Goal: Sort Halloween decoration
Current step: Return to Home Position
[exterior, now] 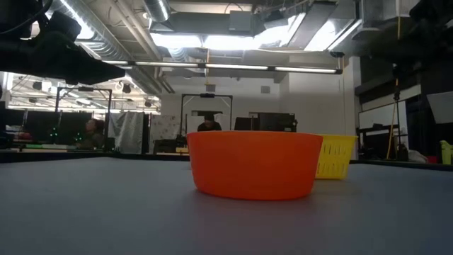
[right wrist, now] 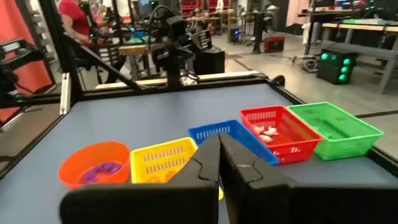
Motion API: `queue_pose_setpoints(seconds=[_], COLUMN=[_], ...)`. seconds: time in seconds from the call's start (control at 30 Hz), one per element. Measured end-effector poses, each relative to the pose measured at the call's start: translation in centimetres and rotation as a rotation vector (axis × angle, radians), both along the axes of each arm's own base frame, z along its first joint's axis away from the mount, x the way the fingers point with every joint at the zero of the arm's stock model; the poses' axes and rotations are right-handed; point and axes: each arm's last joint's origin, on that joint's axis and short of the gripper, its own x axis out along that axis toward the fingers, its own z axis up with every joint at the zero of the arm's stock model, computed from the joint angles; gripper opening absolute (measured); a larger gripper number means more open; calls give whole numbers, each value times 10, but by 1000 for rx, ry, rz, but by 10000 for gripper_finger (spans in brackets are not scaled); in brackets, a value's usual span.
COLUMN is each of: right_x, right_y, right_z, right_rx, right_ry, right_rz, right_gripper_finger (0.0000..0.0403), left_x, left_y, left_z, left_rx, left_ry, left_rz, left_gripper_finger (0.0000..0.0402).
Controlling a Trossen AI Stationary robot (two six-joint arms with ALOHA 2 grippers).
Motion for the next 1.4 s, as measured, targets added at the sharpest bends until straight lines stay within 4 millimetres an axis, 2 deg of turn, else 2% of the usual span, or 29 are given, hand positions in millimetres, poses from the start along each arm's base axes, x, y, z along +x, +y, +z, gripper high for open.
queue_pose_setpoints(seconds=[0.4, 0.6, 0.83, 0.97, 1.2, 1.4], right_x=[14, 18, 19, 19, 20, 21], right_y=[3, 5, 1, -6, -11, -12], right_z=[-38, -41, -42, -42, -46, -47], right_rx=[-5, -106, -174, -219, -135, -66], right_ry=[-44, -133, -118, -102, -77, -61], right_rz=[-8, 46, 37, -25, 65, 50], right_gripper_finger=[3, 3, 3, 3, 3, 3], left_x=[0, 0, 0, 0, 0, 0], left_y=[0, 0, 0, 0, 0, 0], left_z=[0, 0, 0, 0, 0, 0], left_rx=[0, 0, 0, 0, 0, 0], left_ry=[0, 0, 0, 0, 0, 0], left_rz=[1, 0, 1, 1, 1, 1], left_gripper_finger=[137, 137, 137, 137, 137, 137])
